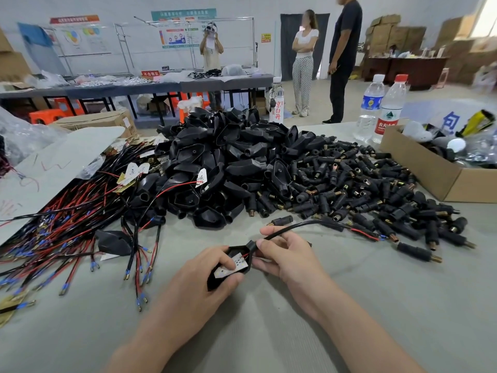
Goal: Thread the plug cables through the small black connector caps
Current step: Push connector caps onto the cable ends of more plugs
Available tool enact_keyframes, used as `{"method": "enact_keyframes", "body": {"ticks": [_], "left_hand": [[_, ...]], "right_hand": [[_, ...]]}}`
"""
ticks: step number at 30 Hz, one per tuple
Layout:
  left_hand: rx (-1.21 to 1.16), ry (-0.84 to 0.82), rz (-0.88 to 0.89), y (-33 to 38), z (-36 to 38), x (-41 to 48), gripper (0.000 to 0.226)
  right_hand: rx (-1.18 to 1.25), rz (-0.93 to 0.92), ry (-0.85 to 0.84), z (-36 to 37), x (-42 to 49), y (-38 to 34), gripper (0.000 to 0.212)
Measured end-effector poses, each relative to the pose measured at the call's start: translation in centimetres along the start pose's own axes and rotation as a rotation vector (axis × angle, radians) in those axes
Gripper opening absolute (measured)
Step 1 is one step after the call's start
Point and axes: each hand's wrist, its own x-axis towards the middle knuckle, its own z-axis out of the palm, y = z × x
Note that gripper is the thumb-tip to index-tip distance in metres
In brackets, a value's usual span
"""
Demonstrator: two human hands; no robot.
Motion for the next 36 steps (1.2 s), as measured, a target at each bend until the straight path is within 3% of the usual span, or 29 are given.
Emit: {"method": "enact_keyframes", "body": {"ticks": [6, 10, 13, 19, 26, 36], "left_hand": [[-0.018, 0.022, -0.008, 0.6, -0.2, 0.3, 0.010], [0.007, -0.035, -0.012, 0.7, -0.4, 0.4, 0.035], [0.012, -0.041, -0.040, 1.0, -0.4, 0.6, 0.042], [-0.084, -0.023, -0.134, 1.1, -0.2, 1.0, 0.019], [-0.147, 0.020, -0.156, 1.2, -0.2, 0.7, 0.018], [-0.031, 0.037, -0.095, 1.2, 0.0, 0.4, 0.021]], "right_hand": [[-0.043, 0.009, -0.006, 0.1, -0.1, 0.0, 0.018], [-0.065, 0.017, -0.004, 0.2, -0.2, -0.1, 0.019], [-0.088, 0.014, -0.003, 0.2, -0.3, -0.2, 0.019], [-0.085, 0.010, -0.020, 0.1, -0.3, -0.2, 0.018], [-0.092, 0.019, -0.026, 0.1, -0.3, -0.1, 0.017], [-0.109, -0.001, -0.016, 0.2, -0.4, 0.0, 0.015]]}}
